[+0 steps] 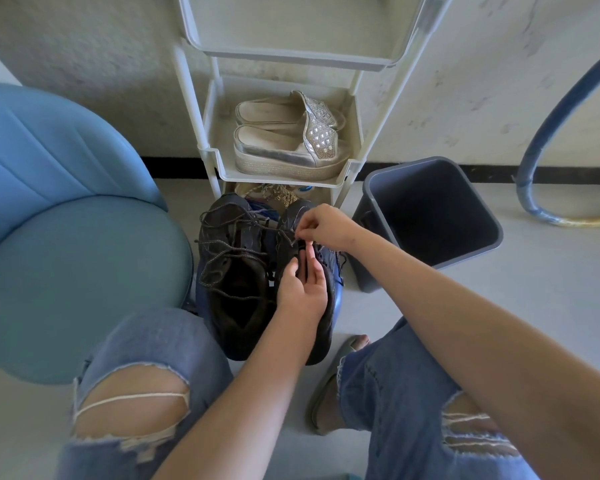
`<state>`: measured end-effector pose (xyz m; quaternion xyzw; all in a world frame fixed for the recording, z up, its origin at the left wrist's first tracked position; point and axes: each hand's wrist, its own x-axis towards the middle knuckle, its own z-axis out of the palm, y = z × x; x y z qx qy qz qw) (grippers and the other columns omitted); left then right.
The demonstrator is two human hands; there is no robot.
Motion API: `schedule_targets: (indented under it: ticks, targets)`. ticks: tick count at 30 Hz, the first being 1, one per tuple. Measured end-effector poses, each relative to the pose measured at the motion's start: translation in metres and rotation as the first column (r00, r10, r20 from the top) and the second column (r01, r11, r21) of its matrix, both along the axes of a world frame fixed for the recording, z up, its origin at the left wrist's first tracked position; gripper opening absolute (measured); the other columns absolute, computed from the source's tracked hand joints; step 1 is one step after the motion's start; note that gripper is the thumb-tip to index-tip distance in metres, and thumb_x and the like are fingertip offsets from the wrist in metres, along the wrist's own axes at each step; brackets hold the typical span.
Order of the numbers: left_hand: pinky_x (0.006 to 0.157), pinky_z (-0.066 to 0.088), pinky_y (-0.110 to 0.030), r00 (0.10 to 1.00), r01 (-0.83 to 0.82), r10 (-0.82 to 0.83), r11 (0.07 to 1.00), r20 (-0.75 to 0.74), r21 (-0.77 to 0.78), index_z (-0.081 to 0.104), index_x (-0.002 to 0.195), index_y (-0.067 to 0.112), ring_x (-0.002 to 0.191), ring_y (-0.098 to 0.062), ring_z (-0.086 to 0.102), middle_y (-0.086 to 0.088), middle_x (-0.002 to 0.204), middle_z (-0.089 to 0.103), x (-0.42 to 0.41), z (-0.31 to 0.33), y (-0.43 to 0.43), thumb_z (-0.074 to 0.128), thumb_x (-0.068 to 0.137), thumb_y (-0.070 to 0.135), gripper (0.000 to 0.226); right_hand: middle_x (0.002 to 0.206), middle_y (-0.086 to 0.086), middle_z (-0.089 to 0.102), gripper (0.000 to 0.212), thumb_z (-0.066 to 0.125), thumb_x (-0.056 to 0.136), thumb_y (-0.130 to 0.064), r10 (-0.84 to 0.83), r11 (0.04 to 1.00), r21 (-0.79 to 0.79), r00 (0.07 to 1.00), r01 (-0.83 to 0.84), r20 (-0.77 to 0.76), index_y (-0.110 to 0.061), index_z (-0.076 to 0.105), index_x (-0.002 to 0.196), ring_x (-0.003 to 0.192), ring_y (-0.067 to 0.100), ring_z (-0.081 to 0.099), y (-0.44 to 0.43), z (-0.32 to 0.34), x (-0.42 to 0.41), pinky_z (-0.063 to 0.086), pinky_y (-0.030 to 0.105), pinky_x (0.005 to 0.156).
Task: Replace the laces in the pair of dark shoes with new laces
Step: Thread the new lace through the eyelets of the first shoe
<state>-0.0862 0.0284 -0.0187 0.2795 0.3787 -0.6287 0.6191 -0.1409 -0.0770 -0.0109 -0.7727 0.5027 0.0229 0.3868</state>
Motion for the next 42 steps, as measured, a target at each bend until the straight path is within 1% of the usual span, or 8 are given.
schedule_targets:
  ticks: [6,15,20,26,29,33,37,42]
  targets:
    - [0.060,0.056,-0.022,0.999,0.016,-0.016,1.000,0.031,0.019,0.049,0.133,0.000,0.120,-0.019,0.056,-0.013,0.132,0.056,-0.005,-0.007,0.004,0.041,0.101,0.015,0.035,0.107,0.017,0.067,0.024,0.049,0.097,-0.009,0.104,0.994,-0.028,0.982,-0.110,-0.159,0.005,0.066,0.106,0.100,0.029,0.061,0.002,0.001,0.003,0.045,0.031,0.085]
    - [0.063,0.056,-0.024,0.999,0.030,-0.030,0.999,0.012,0.024,0.051,0.131,-0.001,0.122,-0.019,0.055,-0.013,0.131,0.057,-0.006,-0.010,0.005,0.041,0.102,0.014,0.034,0.107,0.016,0.065,0.024,0.044,0.095,-0.004,0.183,0.969,-0.114,0.945,-0.220,-0.272,0.003,0.066,0.103,0.097,0.029,0.061,0.002,-0.002,0.012,0.048,0.039,0.089]
    - [0.093,0.048,-0.027,0.999,0.029,-0.029,0.999,-0.017,0.015,0.051,0.132,-0.001,0.121,-0.020,0.055,-0.013,0.131,0.057,-0.005,-0.012,0.005,0.040,0.102,0.014,0.035,0.110,0.013,0.063,0.022,0.047,0.092,0.002,0.219,0.951,-0.147,0.928,-0.273,-0.302,-0.003,0.065,0.102,0.099,0.027,0.060,0.001,0.001,0.013,0.048,0.037,0.090]
    - [0.087,0.051,-0.030,0.999,0.044,-0.044,0.999,-0.003,0.016,0.052,0.132,0.000,0.121,-0.020,0.055,-0.012,0.131,0.058,-0.005,-0.012,0.006,0.040,0.102,0.015,0.035,0.102,0.010,0.062,0.027,0.046,0.093,0.000,0.262,0.950,-0.079,0.910,-0.301,-0.321,0.000,0.066,0.111,0.099,0.028,0.059,0.002,0.010,0.018,0.047,0.031,0.089]
    - [0.086,0.052,-0.031,0.999,0.047,-0.048,0.998,0.004,0.031,0.050,0.132,0.000,0.121,-0.021,0.056,-0.012,0.132,0.057,-0.004,-0.011,0.006,0.040,0.102,0.014,0.035,0.113,0.016,0.062,0.027,0.048,0.092,0.001,0.302,0.944,-0.018,0.886,-0.328,-0.351,0.001,0.065,0.113,0.108,0.031,0.059,0.002,0.015,0.021,0.046,0.033,0.094]
    - [0.065,0.056,-0.026,0.999,0.040,-0.040,0.999,0.013,0.025,0.052,0.130,0.000,0.120,-0.019,0.056,-0.011,0.130,0.058,-0.004,-0.009,0.007,0.041,0.102,0.013,0.033,0.103,0.008,0.061,0.025,0.048,0.091,0.002,0.248,0.940,-0.155,0.921,-0.304,-0.302,-0.003,0.067,0.107,0.096,0.023,0.059,-0.001,0.012,0.012,0.047,0.032,0.089]
    - [0.058,0.057,-0.026,0.999,0.048,-0.048,0.998,0.012,0.033,0.053,0.128,0.000,0.120,-0.019,0.056,-0.010,0.130,0.059,-0.004,-0.010,0.006,0.041,0.101,0.013,0.032,0.091,0.000,0.057,0.025,0.048,0.093,-0.004,0.238,0.949,-0.131,0.923,-0.288,-0.303,-0.006,0.068,0.108,0.086,0.017,0.054,0.002,0.009,0.012,0.049,0.033,0.087]
    - [0.057,0.056,-0.026,0.999,0.050,-0.051,0.998,0.019,0.033,0.052,0.129,0.000,0.120,-0.019,0.056,-0.010,0.130,0.058,-0.004,-0.010,0.006,0.041,0.101,0.013,0.032,0.107,0.013,0.059,0.024,0.048,0.091,0.003,0.288,0.925,-0.140,0.891,-0.354,-0.350,-0.002,0.065,0.107,0.099,0.028,0.058,0.000,0.010,0.014,0.045,0.031,0.088]
